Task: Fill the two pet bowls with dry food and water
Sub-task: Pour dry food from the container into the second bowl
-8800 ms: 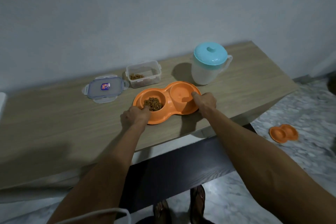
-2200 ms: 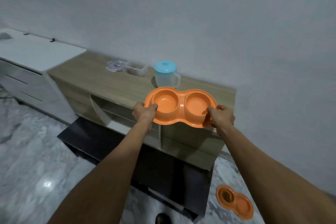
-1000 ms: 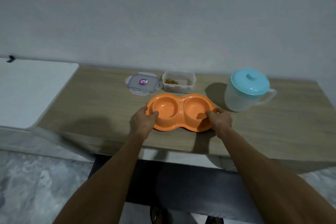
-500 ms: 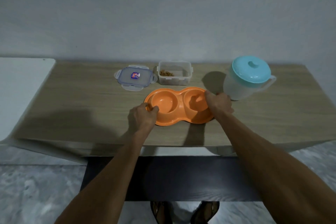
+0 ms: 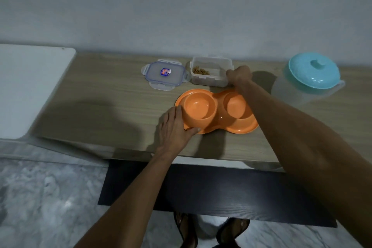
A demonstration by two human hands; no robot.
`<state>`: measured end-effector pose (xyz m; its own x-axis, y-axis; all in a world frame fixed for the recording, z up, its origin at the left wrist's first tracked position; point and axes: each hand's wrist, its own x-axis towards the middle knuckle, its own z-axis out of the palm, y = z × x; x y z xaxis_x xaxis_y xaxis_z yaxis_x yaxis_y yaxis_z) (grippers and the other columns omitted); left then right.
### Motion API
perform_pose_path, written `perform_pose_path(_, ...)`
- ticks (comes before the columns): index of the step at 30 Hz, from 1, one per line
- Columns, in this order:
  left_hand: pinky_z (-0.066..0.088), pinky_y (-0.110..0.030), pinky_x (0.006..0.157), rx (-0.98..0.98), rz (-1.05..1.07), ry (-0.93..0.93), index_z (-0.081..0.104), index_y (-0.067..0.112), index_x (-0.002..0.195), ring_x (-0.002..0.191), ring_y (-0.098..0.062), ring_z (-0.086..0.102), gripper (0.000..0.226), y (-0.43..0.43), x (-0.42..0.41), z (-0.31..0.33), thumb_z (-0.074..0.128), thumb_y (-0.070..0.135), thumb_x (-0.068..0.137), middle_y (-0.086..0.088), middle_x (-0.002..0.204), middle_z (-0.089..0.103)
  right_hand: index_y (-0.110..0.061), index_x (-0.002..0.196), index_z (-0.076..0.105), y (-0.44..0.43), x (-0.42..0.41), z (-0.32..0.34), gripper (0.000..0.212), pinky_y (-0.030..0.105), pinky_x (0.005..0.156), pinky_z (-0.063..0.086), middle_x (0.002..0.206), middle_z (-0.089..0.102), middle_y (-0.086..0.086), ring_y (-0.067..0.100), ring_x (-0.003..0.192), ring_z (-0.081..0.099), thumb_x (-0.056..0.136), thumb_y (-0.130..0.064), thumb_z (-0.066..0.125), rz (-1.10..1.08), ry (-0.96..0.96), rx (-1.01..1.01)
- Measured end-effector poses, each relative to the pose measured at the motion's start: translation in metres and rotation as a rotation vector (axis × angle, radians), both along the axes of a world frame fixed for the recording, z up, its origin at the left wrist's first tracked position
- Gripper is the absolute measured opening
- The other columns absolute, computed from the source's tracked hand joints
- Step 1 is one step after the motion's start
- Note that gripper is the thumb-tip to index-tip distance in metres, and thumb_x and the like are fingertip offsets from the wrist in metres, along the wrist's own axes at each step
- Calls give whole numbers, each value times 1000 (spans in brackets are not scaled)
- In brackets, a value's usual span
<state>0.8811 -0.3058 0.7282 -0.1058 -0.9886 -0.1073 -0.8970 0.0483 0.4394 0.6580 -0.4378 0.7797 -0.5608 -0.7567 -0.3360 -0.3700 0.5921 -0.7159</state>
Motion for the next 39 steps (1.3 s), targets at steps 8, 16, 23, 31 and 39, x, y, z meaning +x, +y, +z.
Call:
perform_pose_path(8,36,-47,108,58,-14,-32,21,17,152,140,-28,31,104,-3,-4,11,73,59,73,-6,153,32,-17,74,52,18,-10,24,11,61,69,58,80,54,13,30,77,62,74,-19,62,37,-222,-192)
perform_pose_path(16,37,-49,108,76,3,-43,26,14,149,137,-30,36,104,-5,-9,15,77,57,69,-9,147,39,-22,67,45,84,-16,56,32,49,76,58,65,49,-1,19,74,60,84,-19,72,209,-181,-396)
perform_pose_path(23,36,-48,109,73,-1,-52,28,14,148,135,-29,39,104,-7,-7,14,78,58,67,-9,146,41,-14,72,51,121,3,54,28,15,64,35,82,56,-4,13,81,49,78,-21,77,410,219,-524)
perform_pose_path(31,36,-48,109,60,5,-54,32,15,145,133,-29,40,97,-7,-7,13,77,57,69,-8,143,44,-18,77,48,137,13,40,29,41,88,54,123,53,4,14,107,51,79,-17,77,560,324,-633)
perform_pose_path(39,38,-49,107,60,16,-41,33,17,144,132,-29,43,99,-8,-8,11,79,57,66,-8,141,45,-21,80,44,145,18,32,36,29,78,44,130,52,10,21,106,55,79,-18,79,691,438,-707)
